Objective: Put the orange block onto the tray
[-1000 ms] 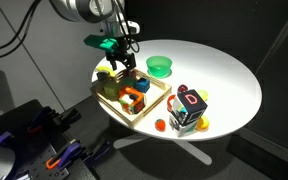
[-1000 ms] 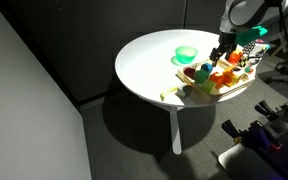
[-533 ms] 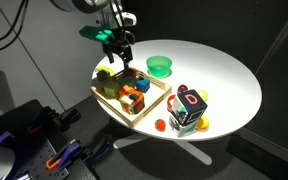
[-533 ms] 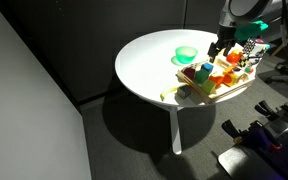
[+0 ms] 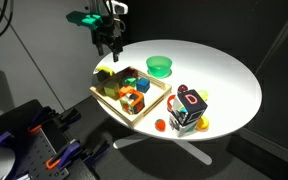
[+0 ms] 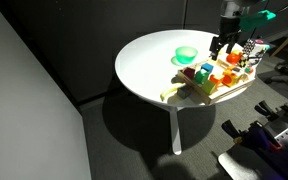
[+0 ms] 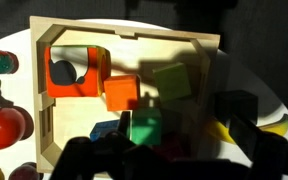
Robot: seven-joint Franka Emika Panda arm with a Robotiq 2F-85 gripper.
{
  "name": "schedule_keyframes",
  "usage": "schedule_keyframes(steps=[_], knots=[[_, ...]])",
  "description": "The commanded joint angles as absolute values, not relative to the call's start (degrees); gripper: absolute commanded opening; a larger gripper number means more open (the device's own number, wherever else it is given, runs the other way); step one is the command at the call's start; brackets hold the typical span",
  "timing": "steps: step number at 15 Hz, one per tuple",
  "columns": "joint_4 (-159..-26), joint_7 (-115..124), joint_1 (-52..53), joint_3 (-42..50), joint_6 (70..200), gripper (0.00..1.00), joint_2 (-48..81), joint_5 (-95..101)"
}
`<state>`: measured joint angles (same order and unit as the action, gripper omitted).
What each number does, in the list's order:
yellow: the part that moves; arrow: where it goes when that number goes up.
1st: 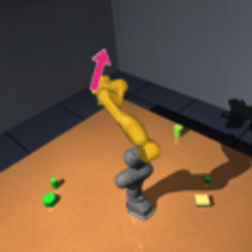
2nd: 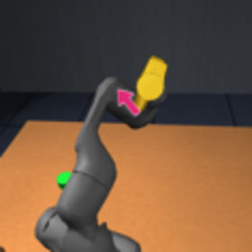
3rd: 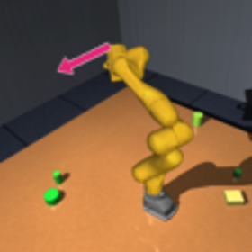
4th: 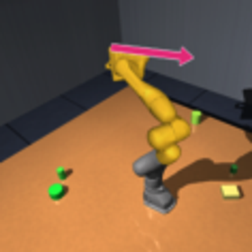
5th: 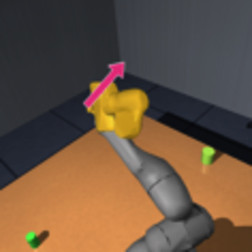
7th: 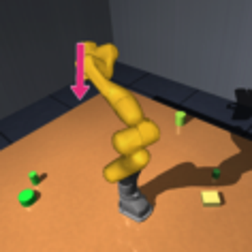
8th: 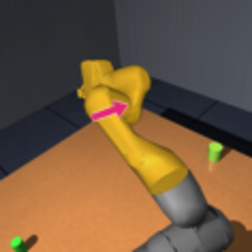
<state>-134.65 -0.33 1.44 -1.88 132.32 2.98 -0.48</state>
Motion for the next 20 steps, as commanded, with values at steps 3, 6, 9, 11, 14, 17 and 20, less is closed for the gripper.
schedule_keyframes(steps=[3, 6, 9, 11, 14, 17, 20], knots=[[-135.4, 3.3, 2.6, -2.5, 125.8, 1.00, -1.8, -0.4], [-136.3, 5.5, 3.2, -3.0, 126.2, 1.00, -4.1, -0.1], [-137.4, 7.8, 3.7, -3.7, 127.1, 1.00, -6.5, 0.1], [-138.1, 9.3, 3.9, -4.2, 128.1, 1.00, -8.0, 0.8], [-139.1, 10.6, 3.8, -4.9, 129.5, 1.00, -9.8, 2.0], [-137.6, 8.9, 3.7, -4.8, 129.0, 1.00, -8.2, 1.0], [-138.0, 8.9, 3.7, -4.9, 129.2, 1.00, -8.7, 1.0]])
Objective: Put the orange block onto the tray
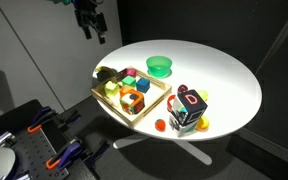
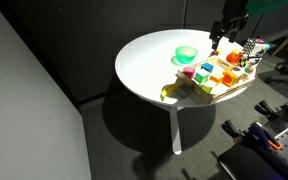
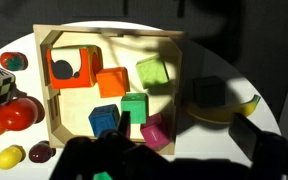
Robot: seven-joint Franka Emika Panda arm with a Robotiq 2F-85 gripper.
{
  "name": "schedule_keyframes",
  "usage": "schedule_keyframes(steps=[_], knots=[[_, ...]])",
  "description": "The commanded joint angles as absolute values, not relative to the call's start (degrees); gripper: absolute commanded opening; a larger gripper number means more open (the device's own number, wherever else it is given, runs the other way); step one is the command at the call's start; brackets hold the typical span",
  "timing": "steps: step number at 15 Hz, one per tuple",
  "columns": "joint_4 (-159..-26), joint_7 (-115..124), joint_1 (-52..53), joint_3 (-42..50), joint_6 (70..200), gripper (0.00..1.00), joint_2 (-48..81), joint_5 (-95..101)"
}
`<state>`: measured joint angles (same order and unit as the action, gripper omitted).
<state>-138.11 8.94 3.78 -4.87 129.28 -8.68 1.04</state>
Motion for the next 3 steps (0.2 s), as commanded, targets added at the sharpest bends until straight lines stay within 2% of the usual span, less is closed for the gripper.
schedule_keyframes(steps=[1, 3], knots=[[-138.1, 8.9, 3.7, -4.9, 129.2, 1.00, -8.7, 1.0], [-138.1, 8.9, 3.7, -4.9, 129.2, 1.00, -8.7, 1.0]])
